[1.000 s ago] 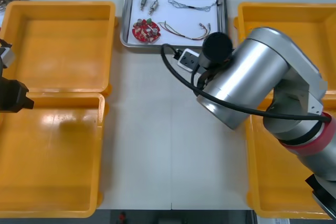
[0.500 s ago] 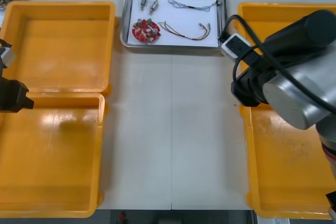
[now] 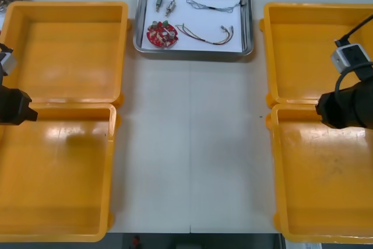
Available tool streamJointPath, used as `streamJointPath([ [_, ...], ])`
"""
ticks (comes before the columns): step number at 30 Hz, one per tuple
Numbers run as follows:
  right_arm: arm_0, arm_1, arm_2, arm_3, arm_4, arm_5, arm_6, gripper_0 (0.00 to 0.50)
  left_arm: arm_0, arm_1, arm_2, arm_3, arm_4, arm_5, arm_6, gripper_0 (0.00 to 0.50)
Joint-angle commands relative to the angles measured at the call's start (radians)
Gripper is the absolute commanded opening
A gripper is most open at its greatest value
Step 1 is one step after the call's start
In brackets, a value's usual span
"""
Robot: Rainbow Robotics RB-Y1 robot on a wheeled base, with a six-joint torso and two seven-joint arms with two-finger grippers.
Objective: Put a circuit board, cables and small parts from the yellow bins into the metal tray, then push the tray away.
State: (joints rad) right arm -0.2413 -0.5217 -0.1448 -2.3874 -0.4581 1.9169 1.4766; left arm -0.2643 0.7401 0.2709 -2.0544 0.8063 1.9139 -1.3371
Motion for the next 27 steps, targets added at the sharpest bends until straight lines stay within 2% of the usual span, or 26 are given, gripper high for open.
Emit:
streamJointPath([
  [1, 0.065, -0.058, -0.110, -0.007, -0.076, 0.003, -0.104, 0.500, 0.013, 0.041, 0.030, -0.030, 0.008, 0.006, -0.022, 0.500],
  [6, 0.079, -0.070, -0.231, 0.048, -0.188, 0.003, -0.125, 0.500, 0.013, 0.041, 0.030, -0.030, 0.008, 0.006, -0.022, 0.500],
  [9, 0.091, -0.093, -0.271, 0.070, -0.229, 0.003, -0.127, 0.500, 0.013, 0.041, 0.030, -0.030, 0.008, 0.006, -0.022, 0.500],
  [16, 0.099, -0.135, -0.299, 0.126, -0.252, 0.003, -0.137, 0.500, 0.013, 0.041, 0.030, -0.030, 0.008, 0.006, -0.022, 0.500],
  [27, 0.099, -0.139, -0.297, 0.159, -0.283, 0.003, -0.141, 0.500, 0.013, 0.041, 0.030, -0.030, 0.008, 0.006, -0.022, 0.500],
])
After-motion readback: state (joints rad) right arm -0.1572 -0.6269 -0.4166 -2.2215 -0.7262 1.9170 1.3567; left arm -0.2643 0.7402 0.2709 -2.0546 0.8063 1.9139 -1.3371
